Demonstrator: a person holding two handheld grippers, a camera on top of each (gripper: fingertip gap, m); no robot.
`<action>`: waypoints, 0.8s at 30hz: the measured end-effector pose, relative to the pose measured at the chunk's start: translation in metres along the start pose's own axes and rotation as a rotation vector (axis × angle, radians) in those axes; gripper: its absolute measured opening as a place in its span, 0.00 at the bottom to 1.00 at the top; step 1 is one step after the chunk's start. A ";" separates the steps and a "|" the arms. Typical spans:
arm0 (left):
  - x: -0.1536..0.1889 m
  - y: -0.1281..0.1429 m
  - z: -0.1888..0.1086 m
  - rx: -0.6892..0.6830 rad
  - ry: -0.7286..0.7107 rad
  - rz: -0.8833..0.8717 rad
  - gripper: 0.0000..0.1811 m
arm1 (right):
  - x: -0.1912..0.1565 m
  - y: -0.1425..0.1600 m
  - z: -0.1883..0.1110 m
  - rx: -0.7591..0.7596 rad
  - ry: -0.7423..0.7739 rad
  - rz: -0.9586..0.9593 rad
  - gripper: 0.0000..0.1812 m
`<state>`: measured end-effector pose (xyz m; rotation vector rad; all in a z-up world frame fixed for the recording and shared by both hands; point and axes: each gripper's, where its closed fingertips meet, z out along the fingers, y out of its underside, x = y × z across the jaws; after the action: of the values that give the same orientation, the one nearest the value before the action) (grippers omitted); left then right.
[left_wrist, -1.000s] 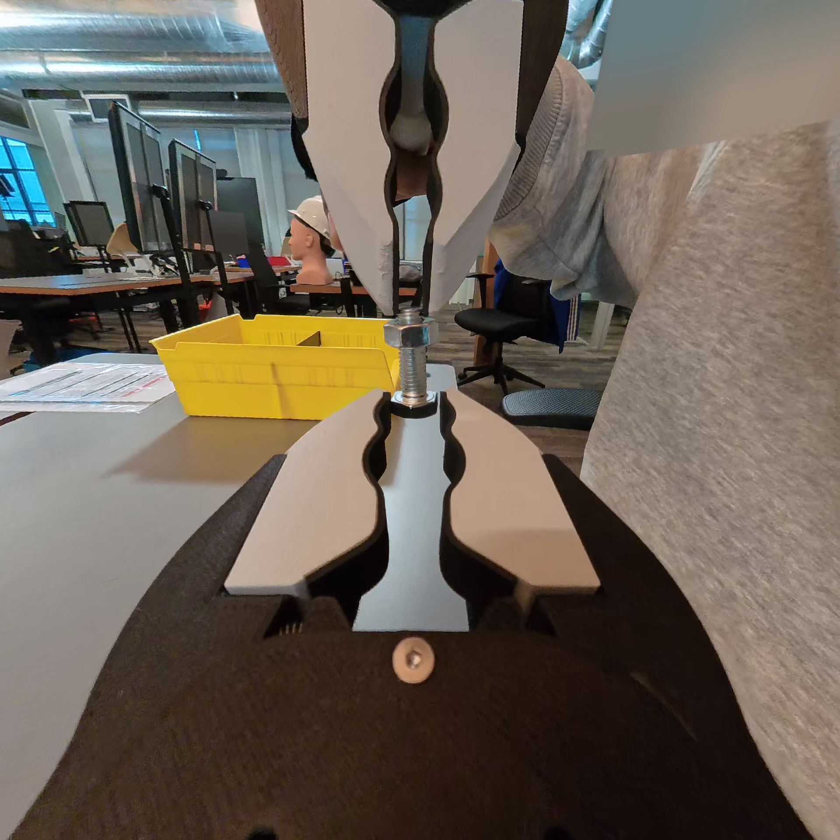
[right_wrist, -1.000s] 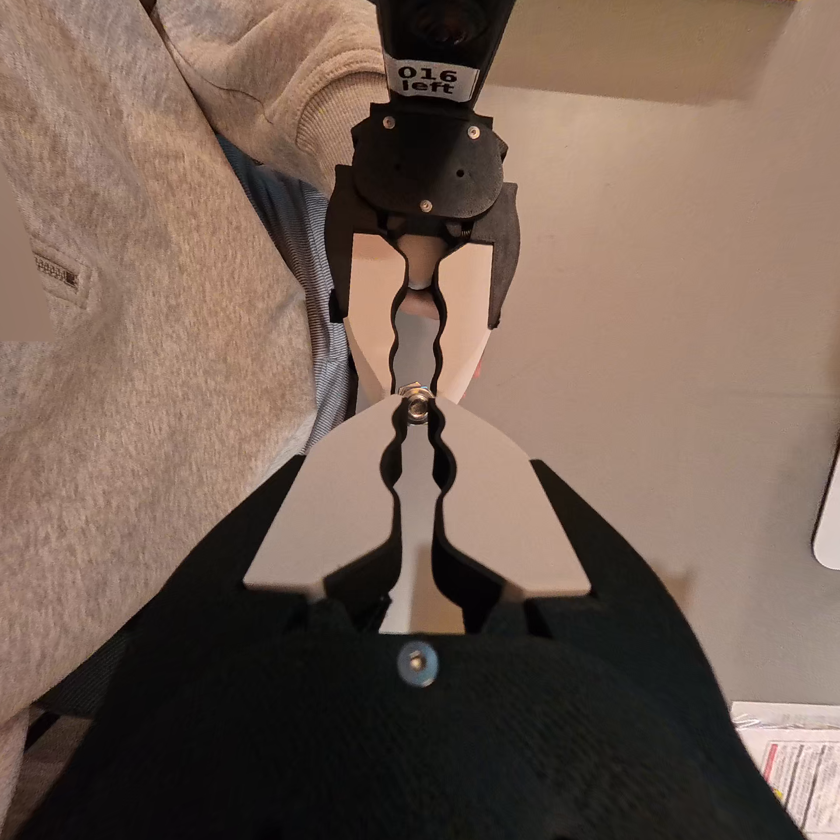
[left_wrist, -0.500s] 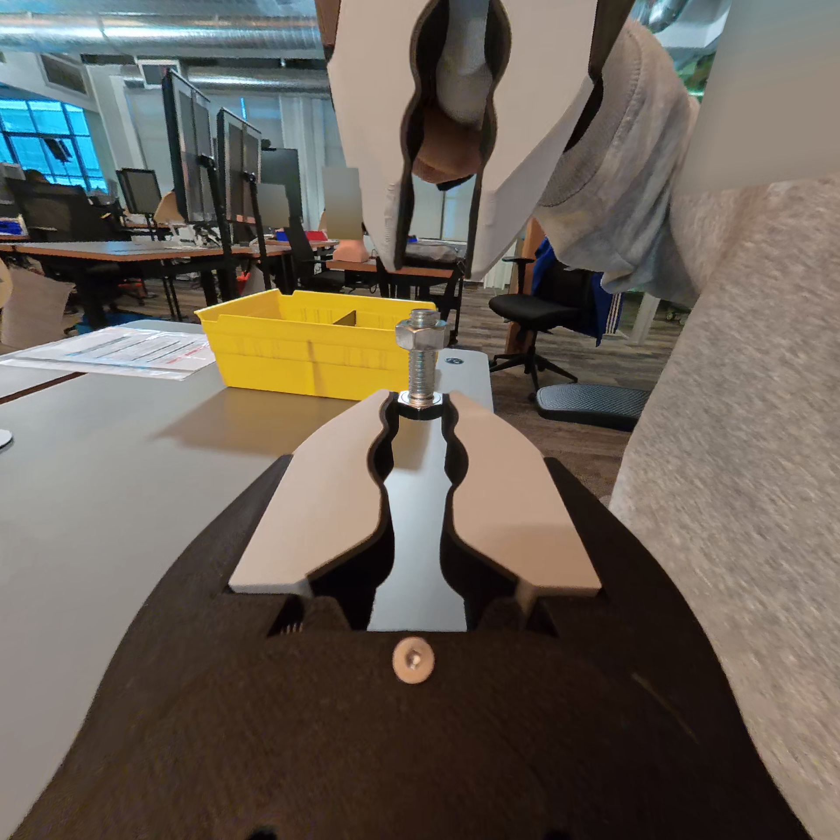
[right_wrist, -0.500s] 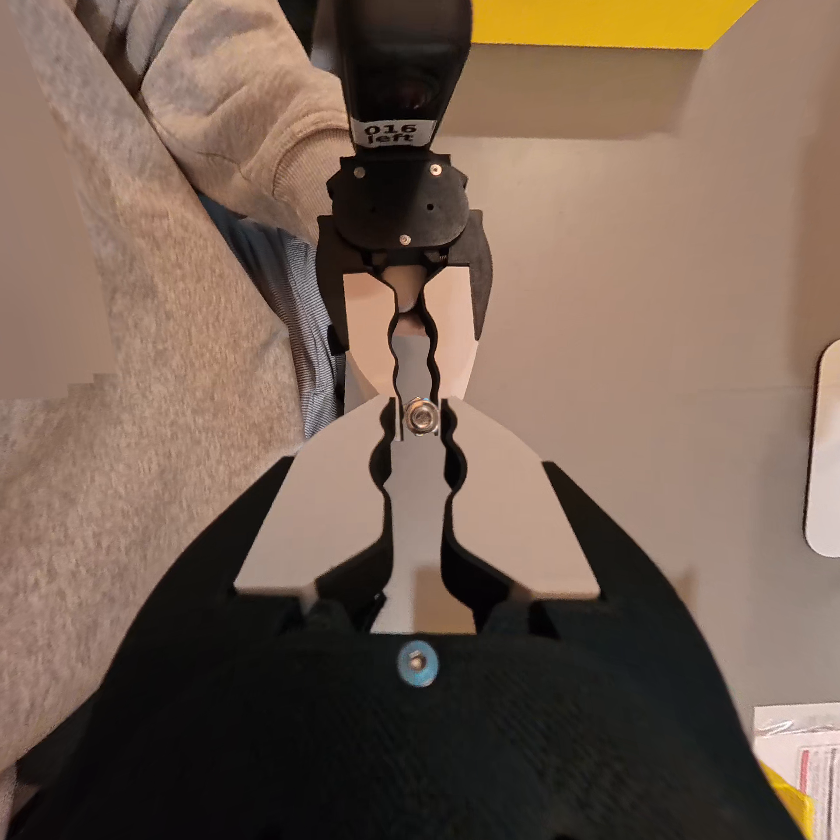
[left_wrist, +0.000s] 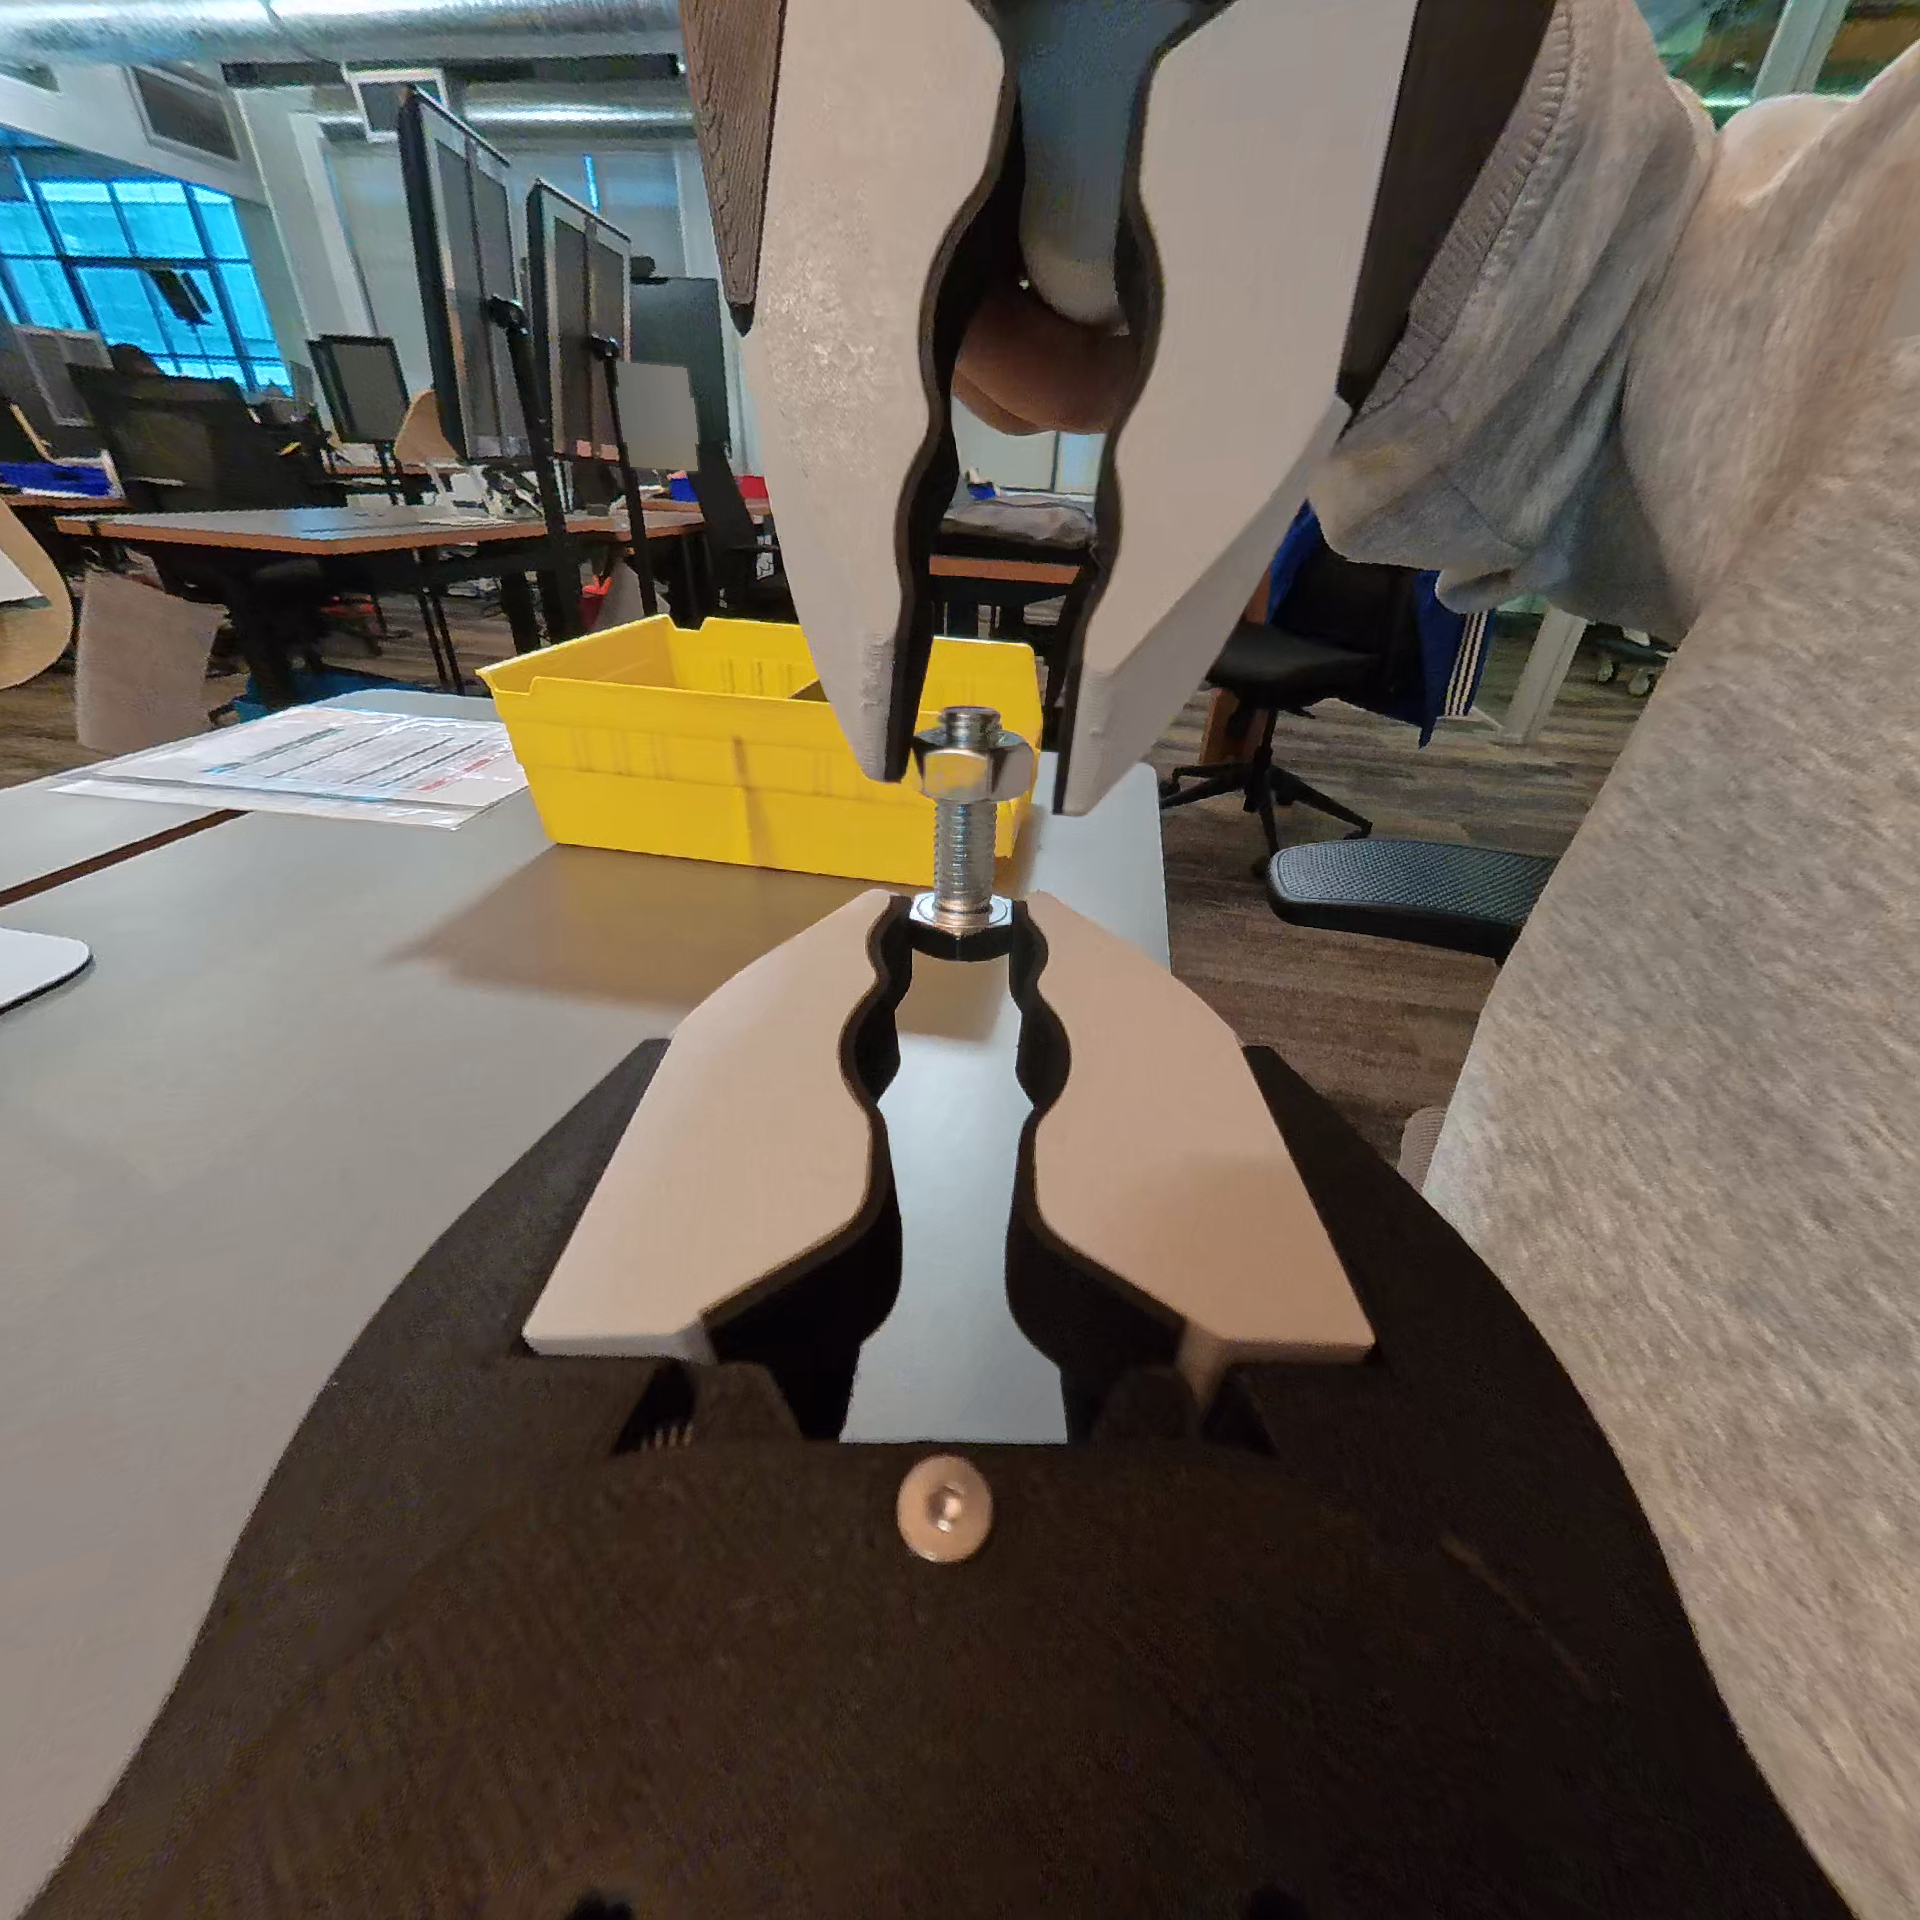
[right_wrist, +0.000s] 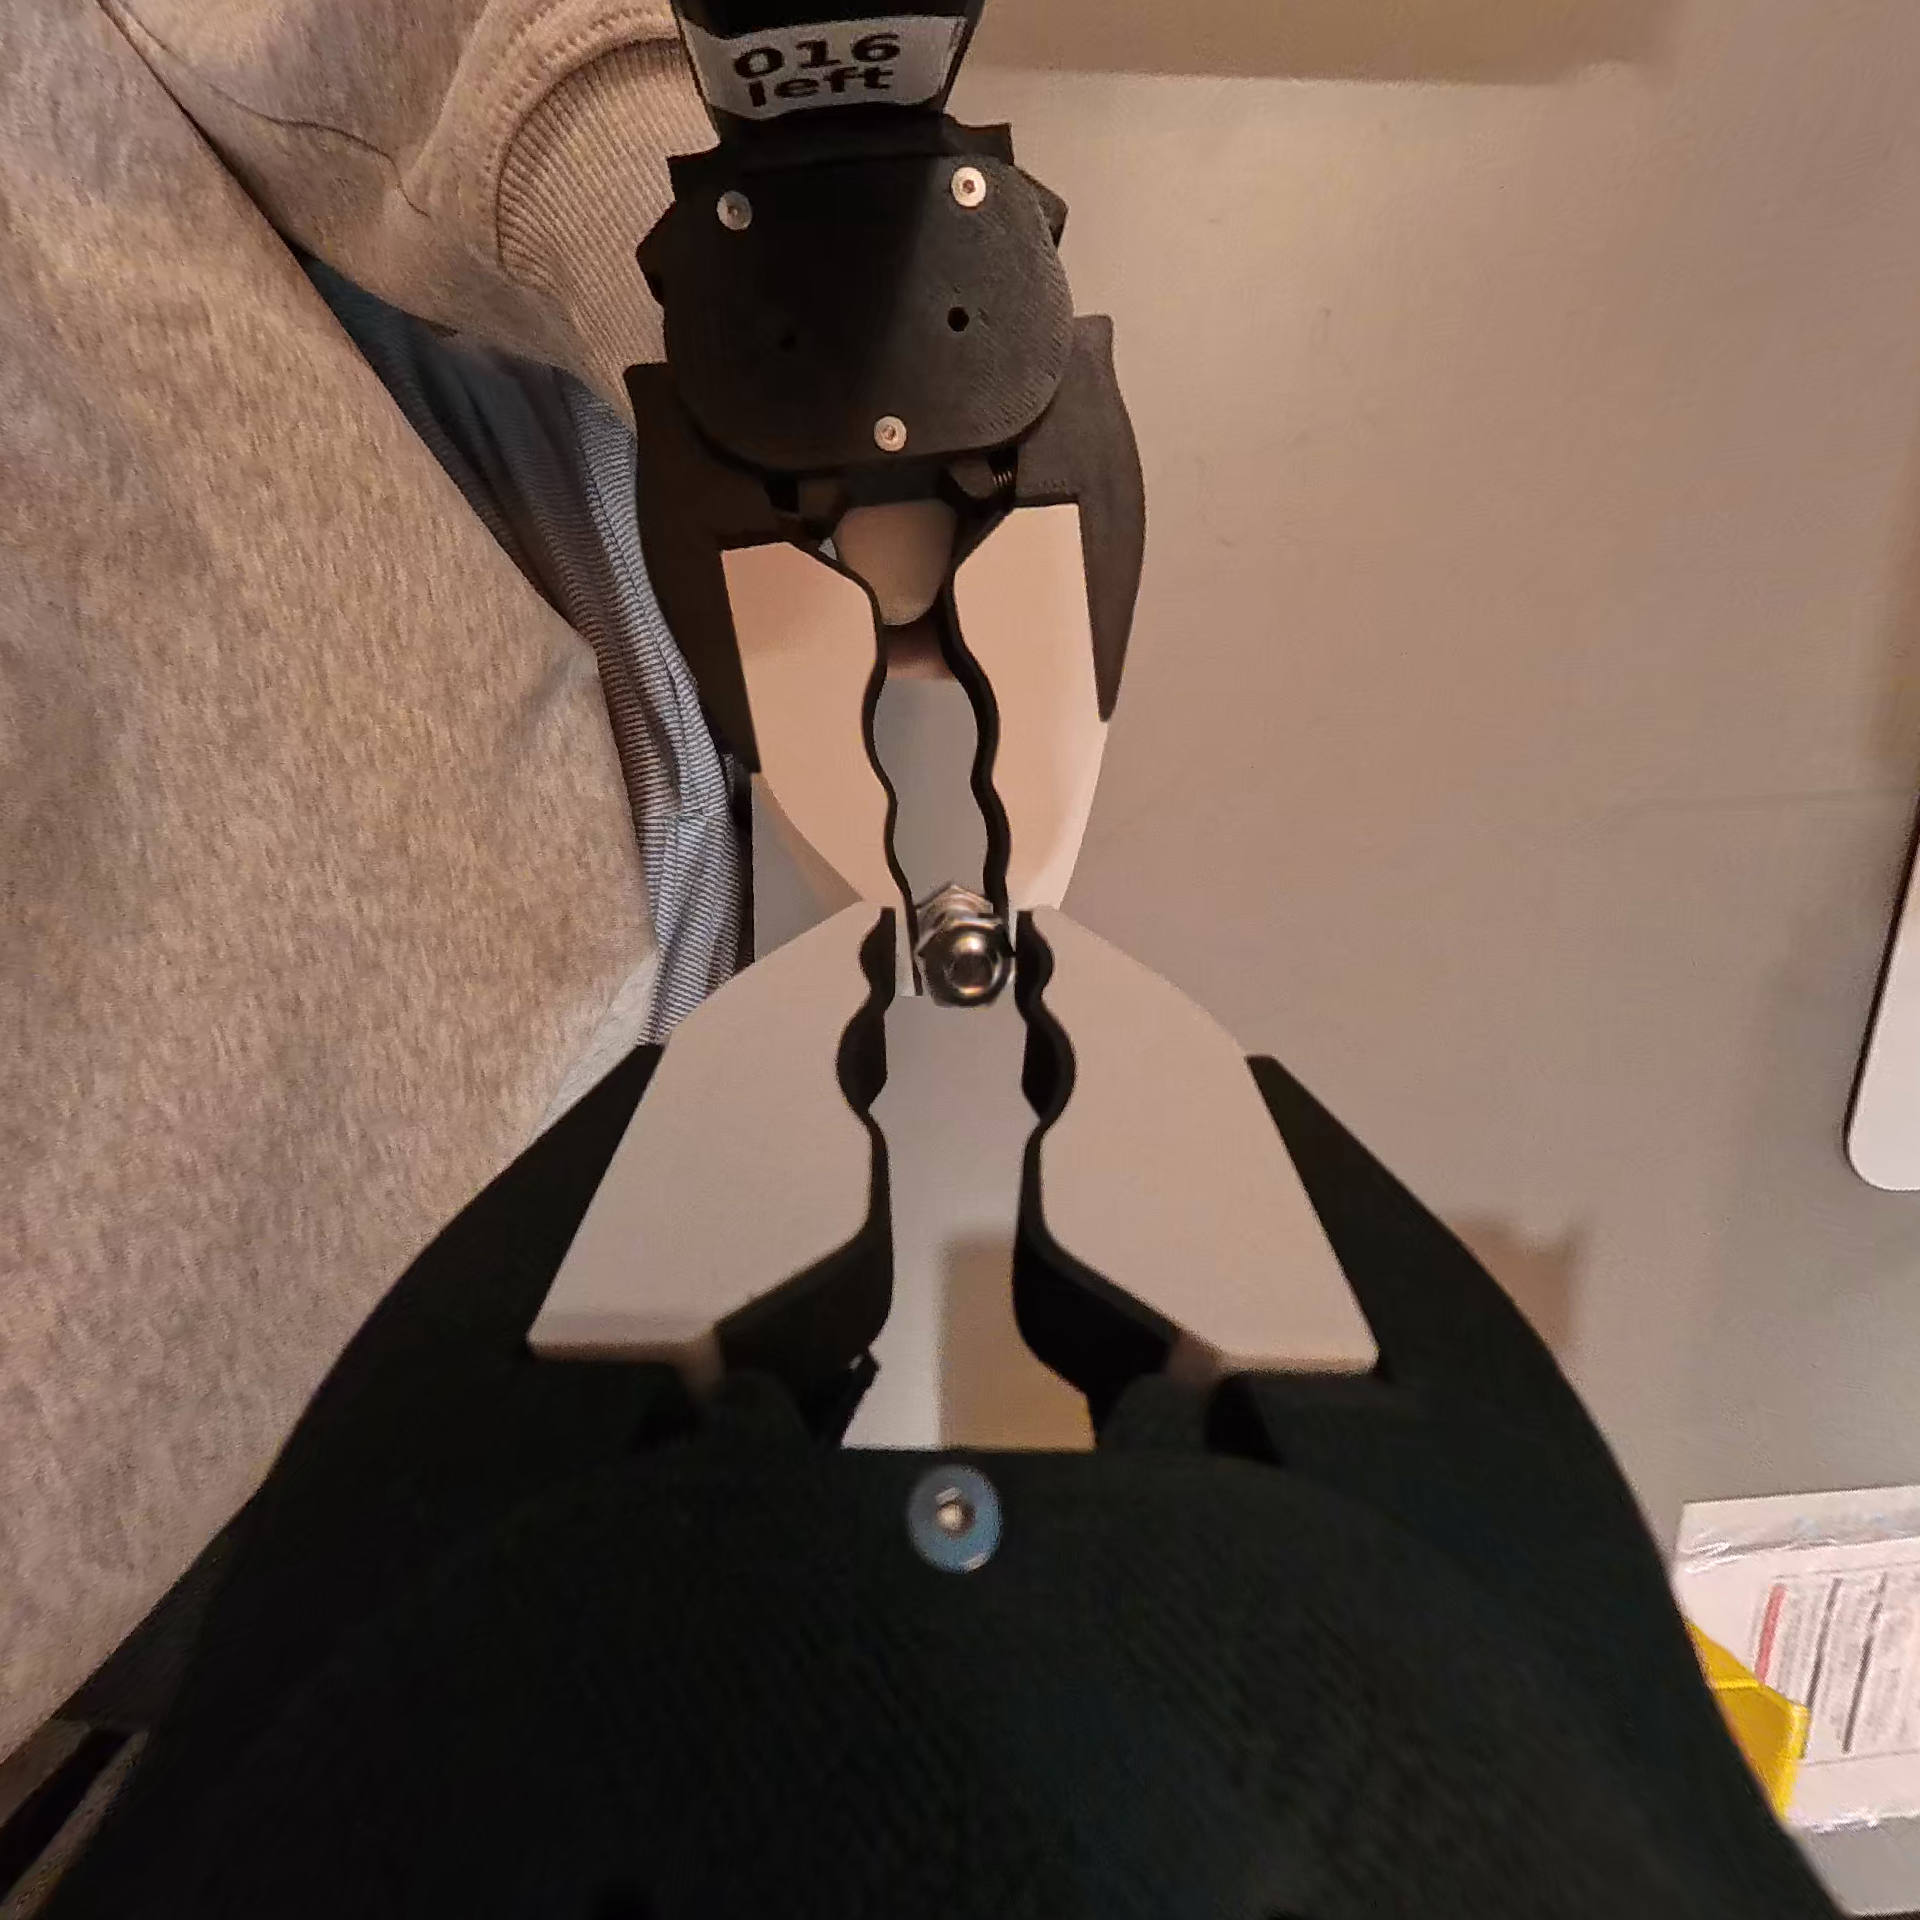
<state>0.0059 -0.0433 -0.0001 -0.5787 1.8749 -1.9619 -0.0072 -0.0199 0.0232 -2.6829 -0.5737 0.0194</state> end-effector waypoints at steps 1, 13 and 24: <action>0.000 0.000 0.000 -0.001 -0.002 0.001 0.11 | -0.001 -0.001 0.000 0.002 0.000 -0.013 0.13; -0.009 0.000 -0.002 0.011 -0.028 -0.046 0.10 | -0.011 0.002 -0.002 -0.046 -0.023 -0.036 0.08; -0.005 -0.002 -0.001 0.020 -0.016 -0.034 0.11 | 0.003 0.012 -0.005 -0.035 0.028 0.008 0.15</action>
<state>0.0097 -0.0394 0.0017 -0.6227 1.8455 -1.9889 0.0010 -0.0303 0.0232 -2.7153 -0.5593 -0.0266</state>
